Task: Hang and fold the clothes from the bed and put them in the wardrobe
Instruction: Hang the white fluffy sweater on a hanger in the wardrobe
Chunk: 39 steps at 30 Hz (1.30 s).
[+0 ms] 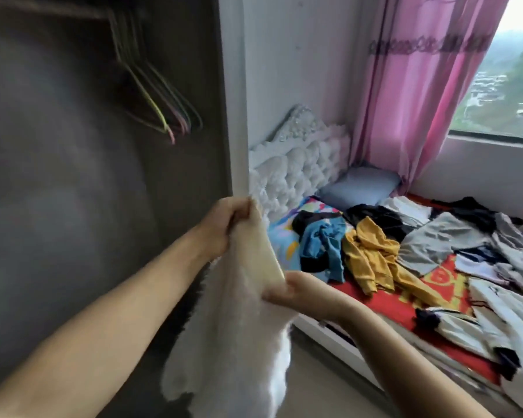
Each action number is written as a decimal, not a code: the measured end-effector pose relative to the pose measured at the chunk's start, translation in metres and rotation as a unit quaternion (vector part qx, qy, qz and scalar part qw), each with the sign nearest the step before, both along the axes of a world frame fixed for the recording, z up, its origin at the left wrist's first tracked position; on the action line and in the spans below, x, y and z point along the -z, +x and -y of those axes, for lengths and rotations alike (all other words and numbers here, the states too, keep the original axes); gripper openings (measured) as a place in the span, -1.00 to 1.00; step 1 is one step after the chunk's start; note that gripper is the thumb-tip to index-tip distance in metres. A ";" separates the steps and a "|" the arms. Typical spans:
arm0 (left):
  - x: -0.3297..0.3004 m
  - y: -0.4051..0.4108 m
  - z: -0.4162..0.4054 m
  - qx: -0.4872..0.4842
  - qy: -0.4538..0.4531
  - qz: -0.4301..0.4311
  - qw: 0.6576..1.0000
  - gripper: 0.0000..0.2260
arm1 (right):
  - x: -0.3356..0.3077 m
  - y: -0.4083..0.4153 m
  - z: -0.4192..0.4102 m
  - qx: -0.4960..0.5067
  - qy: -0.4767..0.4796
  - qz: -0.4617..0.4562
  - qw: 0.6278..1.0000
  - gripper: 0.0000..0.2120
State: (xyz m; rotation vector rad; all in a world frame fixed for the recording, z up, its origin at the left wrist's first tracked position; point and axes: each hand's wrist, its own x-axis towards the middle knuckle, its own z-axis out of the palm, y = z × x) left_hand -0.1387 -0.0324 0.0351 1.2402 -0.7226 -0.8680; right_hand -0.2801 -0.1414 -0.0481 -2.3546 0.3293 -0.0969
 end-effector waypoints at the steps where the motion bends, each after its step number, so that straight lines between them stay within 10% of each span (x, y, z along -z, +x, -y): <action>1: 0.002 0.012 -0.010 -0.023 -0.014 -0.005 1.000 -0.84 | 0.003 0.015 -0.001 -0.005 -0.008 -0.007 1.000 -0.66; 11: 0.043 0.068 -0.068 -0.178 0.068 0.052 0.980 -0.68 | -0.026 0.115 -0.011 0.041 0.166 0.256 0.951 -0.75; 18: 0.058 0.064 -0.098 -0.131 0.238 0.273 0.923 -0.80 | -0.028 0.141 -0.044 -0.093 0.078 0.262 0.957 -0.69; 26: 0.051 0.099 -0.113 -0.071 0.168 0.325 0.928 -0.73 | -0.051 0.179 -0.055 -0.322 -0.124 0.253 0.904 -0.68; 34: 0.050 0.173 -0.114 -0.261 0.097 0.179 0.944 -0.91 | -0.056 0.252 -0.065 0.029 -0.013 0.193 0.981 -0.70; 39: 0.045 0.205 -0.121 -0.350 0.068 0.166 0.919 -0.77 | -0.036 0.265 -0.103 -0.033 -0.041 0.064 0.997 -0.79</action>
